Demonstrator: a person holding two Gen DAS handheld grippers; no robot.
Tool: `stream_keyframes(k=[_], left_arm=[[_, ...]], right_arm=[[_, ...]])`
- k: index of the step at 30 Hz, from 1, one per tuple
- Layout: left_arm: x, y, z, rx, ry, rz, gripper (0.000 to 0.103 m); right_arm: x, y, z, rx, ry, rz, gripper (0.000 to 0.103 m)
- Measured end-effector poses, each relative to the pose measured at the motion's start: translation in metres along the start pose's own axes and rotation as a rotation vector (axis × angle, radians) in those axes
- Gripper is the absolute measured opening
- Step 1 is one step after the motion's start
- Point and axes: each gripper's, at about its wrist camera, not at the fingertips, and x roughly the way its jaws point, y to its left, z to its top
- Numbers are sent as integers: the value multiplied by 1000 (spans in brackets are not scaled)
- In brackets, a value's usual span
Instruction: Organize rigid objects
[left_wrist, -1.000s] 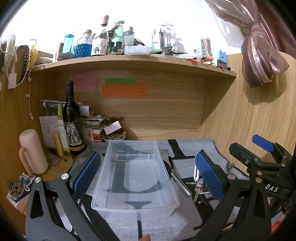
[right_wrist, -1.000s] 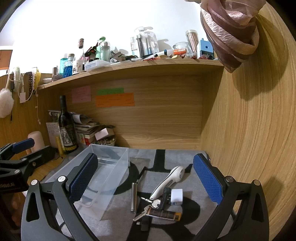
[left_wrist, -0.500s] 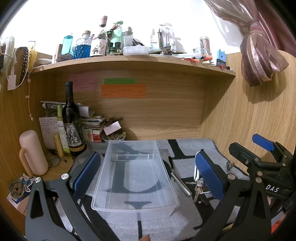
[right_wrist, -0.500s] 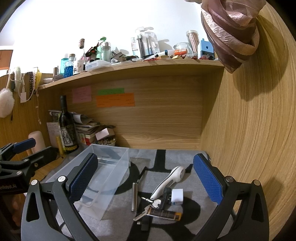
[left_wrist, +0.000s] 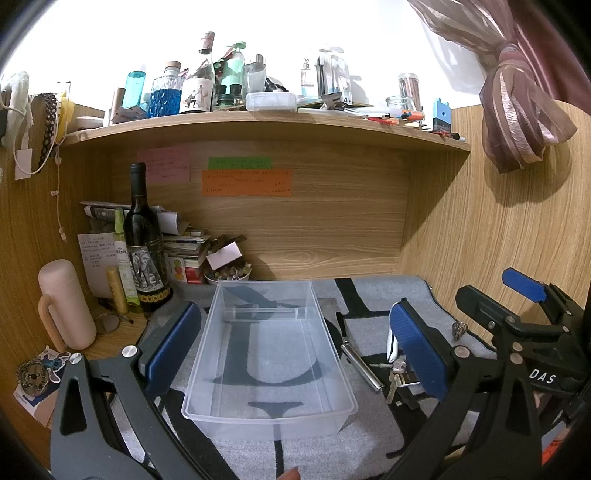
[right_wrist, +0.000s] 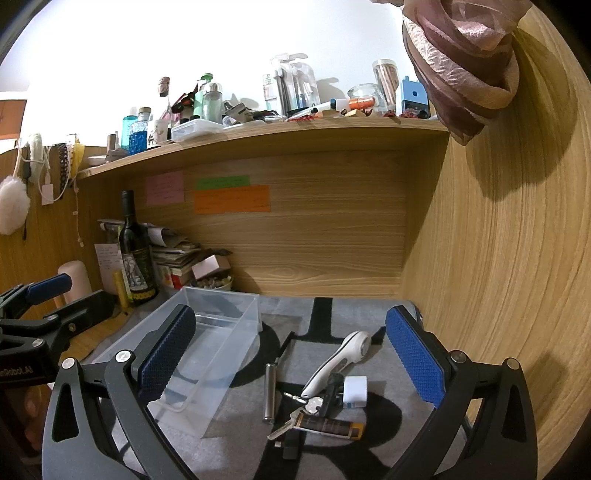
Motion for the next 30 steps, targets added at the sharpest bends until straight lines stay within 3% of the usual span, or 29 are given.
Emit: stream_keyframes(k=[6,14,18,21,22,24,30], left_arm=[[12,13,4,-11,51,-30,103],[53,70,0,-85,230,-25,103],[76,94,-8,-74,305,38,103],[94,110,-14,-80,366,44,102],[99,115,-17,-81,385,50,97],[113,122,-21,-77,445,76,65],[145,139,-35,-134,578,0,58]], right_arm=[[8,0,1,0,16,-10,103],[31,-18,-3,38,81,-49,103],[43,-26,-6,30,118,-79,103],[54,-29,-8,13,148,-109,103],[58,-30,-9,8,160,-117,103],[66,-32,-11,-4,188,-133,103],[92,-51,-12,13,273,-150,102]])
